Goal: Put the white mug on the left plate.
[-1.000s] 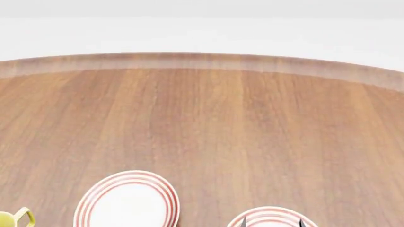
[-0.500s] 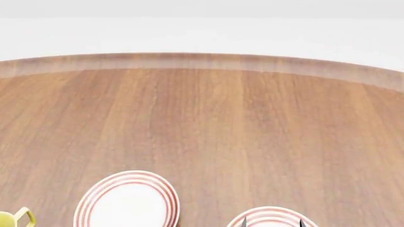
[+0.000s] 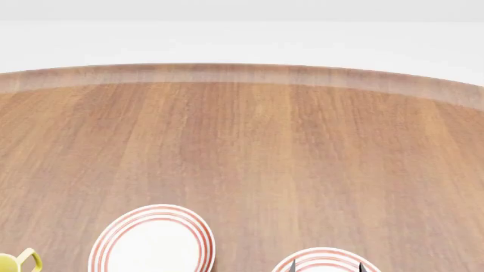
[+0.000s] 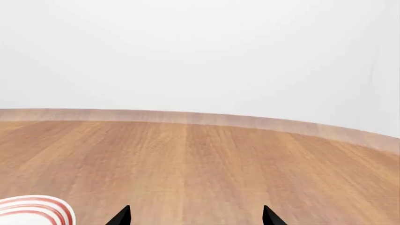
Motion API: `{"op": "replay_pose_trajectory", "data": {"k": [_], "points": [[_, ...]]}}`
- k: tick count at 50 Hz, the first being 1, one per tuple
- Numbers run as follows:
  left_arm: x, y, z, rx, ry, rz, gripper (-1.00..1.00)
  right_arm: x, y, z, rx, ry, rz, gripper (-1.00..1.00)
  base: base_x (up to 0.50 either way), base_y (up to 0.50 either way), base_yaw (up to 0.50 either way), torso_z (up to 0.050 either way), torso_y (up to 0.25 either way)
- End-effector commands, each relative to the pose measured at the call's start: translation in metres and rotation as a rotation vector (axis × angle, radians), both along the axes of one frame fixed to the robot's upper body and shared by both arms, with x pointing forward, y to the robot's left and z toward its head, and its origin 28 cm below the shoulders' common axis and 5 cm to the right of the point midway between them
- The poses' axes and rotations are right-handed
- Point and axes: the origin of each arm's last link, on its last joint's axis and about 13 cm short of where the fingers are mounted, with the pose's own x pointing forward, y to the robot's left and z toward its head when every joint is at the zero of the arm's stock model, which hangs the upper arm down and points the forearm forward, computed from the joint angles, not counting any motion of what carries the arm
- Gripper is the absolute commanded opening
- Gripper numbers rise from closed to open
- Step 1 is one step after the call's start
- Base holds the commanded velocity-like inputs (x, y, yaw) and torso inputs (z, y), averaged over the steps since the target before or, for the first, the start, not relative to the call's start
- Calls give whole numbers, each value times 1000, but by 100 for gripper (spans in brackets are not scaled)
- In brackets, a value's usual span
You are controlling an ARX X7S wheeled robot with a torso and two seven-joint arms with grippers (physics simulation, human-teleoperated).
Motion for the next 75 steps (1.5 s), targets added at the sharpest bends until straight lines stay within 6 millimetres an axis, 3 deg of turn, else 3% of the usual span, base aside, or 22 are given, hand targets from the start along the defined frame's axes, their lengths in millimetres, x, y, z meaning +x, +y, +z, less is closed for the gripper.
{"op": "replay_pose_trajectory", "data": {"k": [1, 12, 16, 32, 48, 75], "points": [[12, -6, -12, -28, 21, -37, 100, 0, 0, 0, -2, 1, 0, 100, 0, 0, 0, 0, 0], [20, -10, -16, -58, 10, -68, 100, 0, -1, 0, -1, 0, -3, 100, 0, 0, 0, 0, 0], [22, -12, -1, -72, 10, -78, 100, 0, -1, -1, -2, -1, -1, 100, 0, 0, 0, 0, 0], [21, -24, -16, -70, 76, -148, 100, 0, -1, -1, -2, 1, -3, 100, 0, 0, 0, 0, 0], [25, -21, -35, -54, 131, -114, 100, 0, -1, -1, -2, 1, -5, 100, 0, 0, 0, 0, 0], [32, -24, -39, -12, 140, -142, 100, 2, 0, -2, -4, 4, -10, 100, 0, 0, 0, 0, 0]]}}
